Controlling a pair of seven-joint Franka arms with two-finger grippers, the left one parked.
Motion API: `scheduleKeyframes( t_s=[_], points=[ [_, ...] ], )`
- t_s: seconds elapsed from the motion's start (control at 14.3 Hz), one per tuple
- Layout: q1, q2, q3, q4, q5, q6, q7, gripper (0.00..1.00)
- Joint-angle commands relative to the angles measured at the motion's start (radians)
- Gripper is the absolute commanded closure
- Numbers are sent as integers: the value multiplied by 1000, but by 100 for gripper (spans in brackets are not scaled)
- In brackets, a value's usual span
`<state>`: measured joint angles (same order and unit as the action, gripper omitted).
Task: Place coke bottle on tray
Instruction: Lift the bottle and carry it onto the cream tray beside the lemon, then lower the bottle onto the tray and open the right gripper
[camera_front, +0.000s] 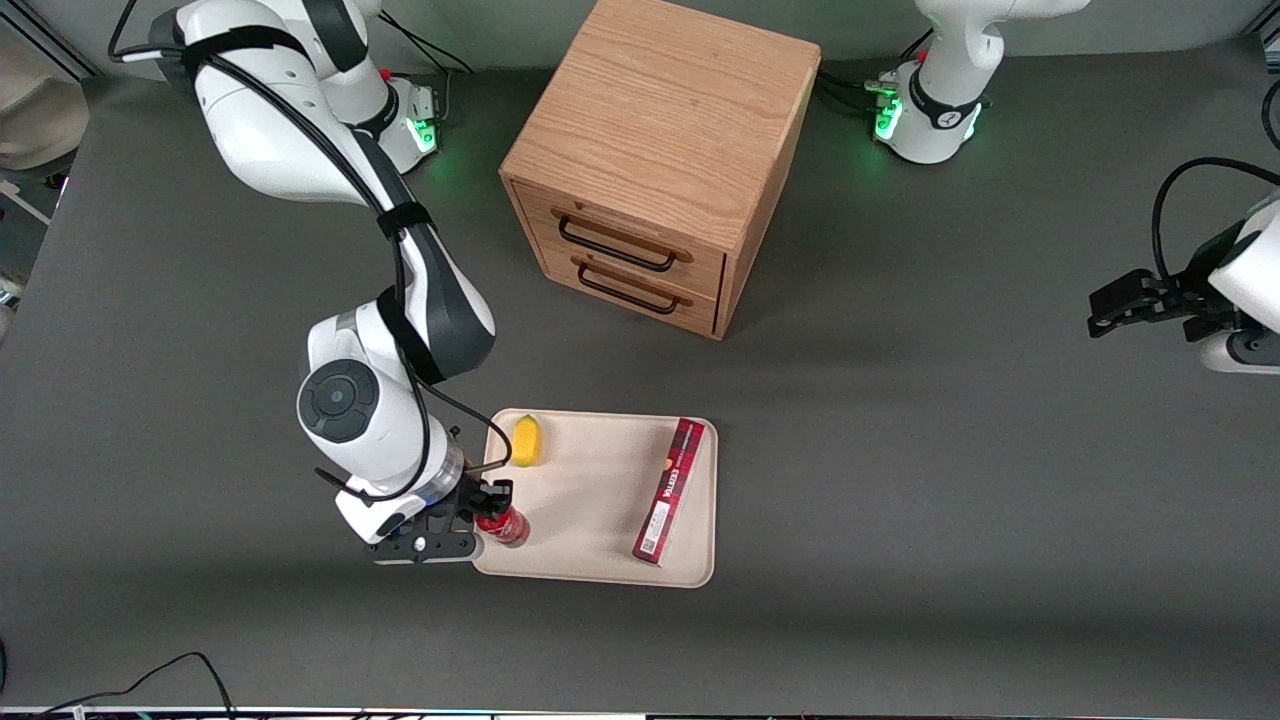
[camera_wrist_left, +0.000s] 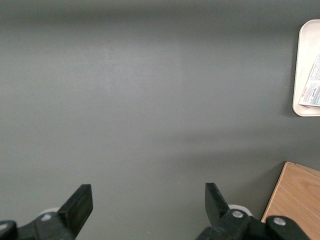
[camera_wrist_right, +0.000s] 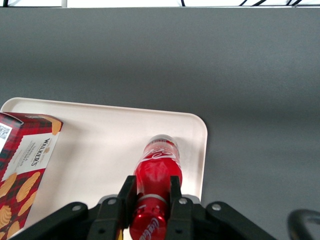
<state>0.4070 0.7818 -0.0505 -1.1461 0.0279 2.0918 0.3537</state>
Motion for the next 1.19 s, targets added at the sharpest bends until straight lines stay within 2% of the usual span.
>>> scheduleKeyframes(
  t_s=[0.0,0.21,0.28,0.35,0.56,0.7,0.91,1.05,1.12],
  points=[
    [10,39,-22,46,20,5,19,100],
    [10,48,-22,40,62,16,21,100],
    [10,50,-23,40,73,17,21,55],
    [10,51,-31,40,73,17,19,2],
    [10,47,-38,43,72,17,4,0],
    [9,16,-83,45,60,1,-8,0],
    [-28,-134,-88,40,-3,-151,-65,0],
    [-79,-266,-88,-16,-9,-240,-100,0],
    [-92,-341,-89,-64,-12,-274,-173,0]
  ],
)
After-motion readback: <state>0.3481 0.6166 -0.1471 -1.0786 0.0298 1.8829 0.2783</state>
